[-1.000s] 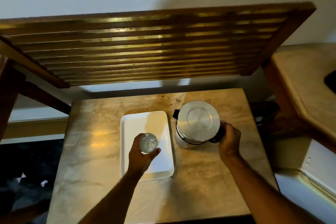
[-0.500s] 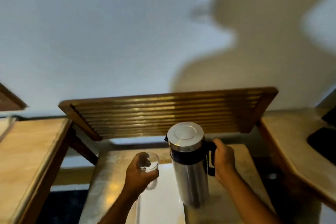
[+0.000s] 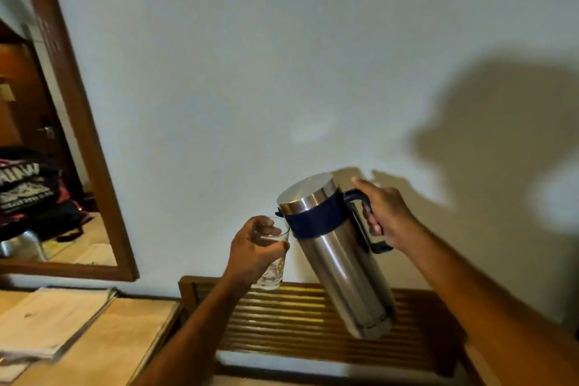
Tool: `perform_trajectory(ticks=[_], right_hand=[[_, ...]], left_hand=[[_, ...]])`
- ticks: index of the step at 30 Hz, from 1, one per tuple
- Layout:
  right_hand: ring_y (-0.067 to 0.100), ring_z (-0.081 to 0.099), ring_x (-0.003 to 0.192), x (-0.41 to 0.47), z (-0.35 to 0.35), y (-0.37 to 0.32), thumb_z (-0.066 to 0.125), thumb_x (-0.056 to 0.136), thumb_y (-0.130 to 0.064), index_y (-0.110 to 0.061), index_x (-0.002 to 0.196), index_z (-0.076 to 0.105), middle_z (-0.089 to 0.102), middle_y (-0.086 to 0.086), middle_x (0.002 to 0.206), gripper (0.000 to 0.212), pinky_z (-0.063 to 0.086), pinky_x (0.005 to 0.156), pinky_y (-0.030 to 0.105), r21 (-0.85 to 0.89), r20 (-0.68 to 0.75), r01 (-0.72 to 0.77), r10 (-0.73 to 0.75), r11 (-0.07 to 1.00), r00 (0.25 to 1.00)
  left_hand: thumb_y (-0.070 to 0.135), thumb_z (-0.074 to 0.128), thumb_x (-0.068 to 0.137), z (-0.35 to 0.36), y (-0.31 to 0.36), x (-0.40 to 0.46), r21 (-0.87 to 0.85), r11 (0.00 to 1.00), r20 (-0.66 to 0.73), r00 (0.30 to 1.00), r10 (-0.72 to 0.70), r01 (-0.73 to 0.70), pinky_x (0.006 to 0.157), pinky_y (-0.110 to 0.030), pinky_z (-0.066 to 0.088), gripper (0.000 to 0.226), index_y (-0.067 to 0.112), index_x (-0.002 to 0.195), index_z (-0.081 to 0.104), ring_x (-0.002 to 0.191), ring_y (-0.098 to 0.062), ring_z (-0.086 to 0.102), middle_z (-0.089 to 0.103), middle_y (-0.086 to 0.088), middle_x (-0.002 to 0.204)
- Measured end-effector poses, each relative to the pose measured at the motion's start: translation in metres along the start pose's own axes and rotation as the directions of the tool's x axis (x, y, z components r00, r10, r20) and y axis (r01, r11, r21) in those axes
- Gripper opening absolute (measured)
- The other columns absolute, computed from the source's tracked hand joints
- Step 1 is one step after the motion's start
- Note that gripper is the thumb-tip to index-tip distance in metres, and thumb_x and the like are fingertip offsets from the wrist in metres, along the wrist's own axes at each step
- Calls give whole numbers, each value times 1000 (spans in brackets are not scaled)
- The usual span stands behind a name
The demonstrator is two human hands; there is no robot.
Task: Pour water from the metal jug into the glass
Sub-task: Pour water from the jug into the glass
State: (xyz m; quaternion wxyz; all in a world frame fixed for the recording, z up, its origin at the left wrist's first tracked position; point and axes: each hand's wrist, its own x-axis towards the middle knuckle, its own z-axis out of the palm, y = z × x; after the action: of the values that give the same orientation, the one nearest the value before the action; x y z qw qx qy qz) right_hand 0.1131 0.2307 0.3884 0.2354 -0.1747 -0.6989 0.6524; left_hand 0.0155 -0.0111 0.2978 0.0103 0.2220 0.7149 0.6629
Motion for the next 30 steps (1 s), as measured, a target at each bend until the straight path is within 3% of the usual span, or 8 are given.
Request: perform_trajectory(ticks=[5, 8, 14, 20, 25, 30], right_hand=[[16, 23, 34, 14, 9, -74, 66, 70, -47, -9, 65, 61, 33, 3, 42, 38, 20, 37, 19, -259, 82, 203, -188, 944, 979], [17, 24, 31, 18, 15, -110, 65, 66, -45, -11, 55, 58, 35, 0, 38, 36, 20, 35, 19, -391, 171, 302, -254, 869, 952], [15, 35, 37, 21, 32, -158, 62, 63, -51, -13, 49, 60, 41, -2, 43, 40, 32, 49, 34, -636, 365, 482, -315, 603, 876], [12, 34, 40, 13, 50, -191, 55, 61, -58, -28, 36, 52, 37, -10, 32, 39, 31, 48, 33, -735, 484, 588, -346, 337, 804], [15, 36, 43, 0, 61, -211, 57, 65, -55, -19, 37, 47, 37, -8, 32, 46, 32, 49, 33, -755, 520, 615, -363, 228, 773], [16, 35, 43, -14, 73, -217, 58, 73, -46, -17, 44, 41, 37, -5, 42, 44, 31, 50, 32, -761, 557, 635, -371, 131, 743]], left_hand=[[33, 82, 54, -10, 42, 5, 29, 995, -4, 996, 92, -92, 71, -37, 63, 49, 31, 99, 64, 87, -21, 74, 74, 2, 96], [34, 83, 52, -14, 52, 5, 48, 991, 4, 992, 123, -123, 72, -39, 64, 49, 33, 98, 65, 86, -20, 75, 75, 4, 93], [33, 83, 53, -1, 53, 1, 33, 988, 51, 987, 152, -154, 75, -39, 65, 50, 36, 100, 66, 92, -24, 74, 74, 4, 96], [34, 82, 54, 13, 53, -1, -6, 983, 91, 979, 185, -185, 72, -25, 62, 55, 43, 105, 65, 97, -22, 73, 73, 5, 100], [37, 81, 53, 16, 54, -2, -33, 982, 79, 979, 187, -184, 62, -13, 56, 57, 41, 107, 63, 99, -22, 71, 72, 5, 105], [36, 81, 55, 16, 50, -1, -33, 982, 82, 978, 190, -188, 70, -16, 55, 57, 41, 108, 61, 98, -21, 71, 72, 6, 104]])
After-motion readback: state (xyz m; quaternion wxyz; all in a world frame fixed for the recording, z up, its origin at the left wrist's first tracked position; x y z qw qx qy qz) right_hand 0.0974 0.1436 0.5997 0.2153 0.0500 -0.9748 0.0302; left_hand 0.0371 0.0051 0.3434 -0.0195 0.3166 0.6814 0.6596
